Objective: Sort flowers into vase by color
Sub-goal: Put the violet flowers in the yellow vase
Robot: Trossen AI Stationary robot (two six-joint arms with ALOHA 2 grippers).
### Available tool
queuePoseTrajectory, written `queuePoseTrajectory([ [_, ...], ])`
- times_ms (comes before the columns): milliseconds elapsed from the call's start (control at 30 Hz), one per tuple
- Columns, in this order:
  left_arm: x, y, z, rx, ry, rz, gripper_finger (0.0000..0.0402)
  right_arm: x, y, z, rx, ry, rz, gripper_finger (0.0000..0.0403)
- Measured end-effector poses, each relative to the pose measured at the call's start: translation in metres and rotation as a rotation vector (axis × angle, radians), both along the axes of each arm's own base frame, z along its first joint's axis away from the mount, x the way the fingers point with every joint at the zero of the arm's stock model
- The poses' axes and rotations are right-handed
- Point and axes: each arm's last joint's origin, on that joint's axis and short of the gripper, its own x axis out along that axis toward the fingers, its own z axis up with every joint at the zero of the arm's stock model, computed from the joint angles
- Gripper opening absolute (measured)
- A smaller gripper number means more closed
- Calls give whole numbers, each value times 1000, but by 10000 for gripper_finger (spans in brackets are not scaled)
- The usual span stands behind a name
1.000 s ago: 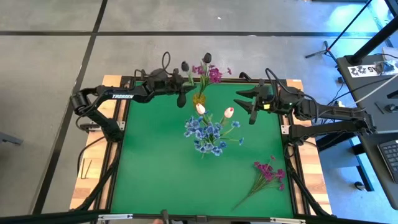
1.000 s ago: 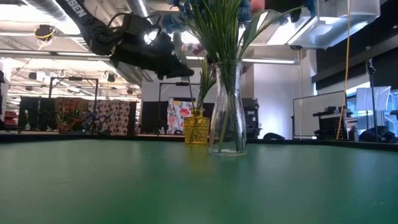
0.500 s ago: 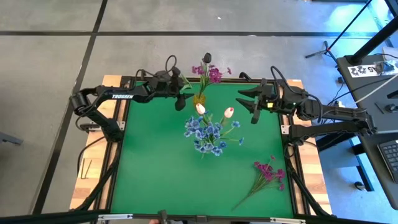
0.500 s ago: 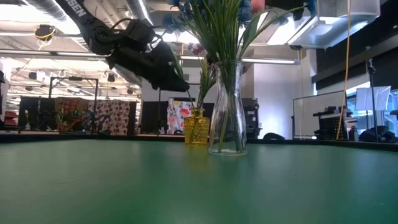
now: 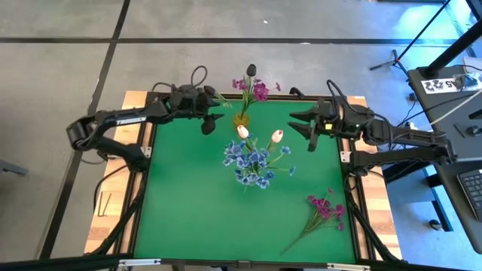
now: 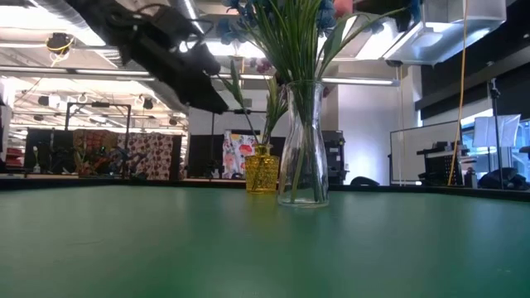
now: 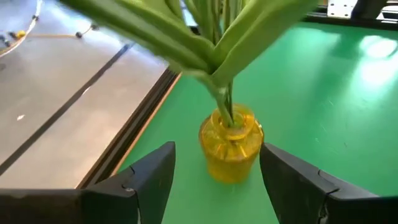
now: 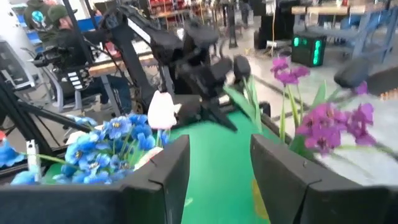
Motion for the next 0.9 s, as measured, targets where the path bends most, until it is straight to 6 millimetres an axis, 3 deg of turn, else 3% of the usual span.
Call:
queuePoseTrajectory([
  [400,-43,-26,18,-88,161,84,230,-25,8,9,296,267,101,167],
  [567,-61,-46,33,-91,151,98,230,-33,12,-7,499,445,108,167],
  [733,-77,-65,63,-90,-83,171,230,-36,22,-35,643,669,37,167],
  [900,-85,-83,77,-118,-203,116,230,-30,42,-57,777,810,24,167],
])
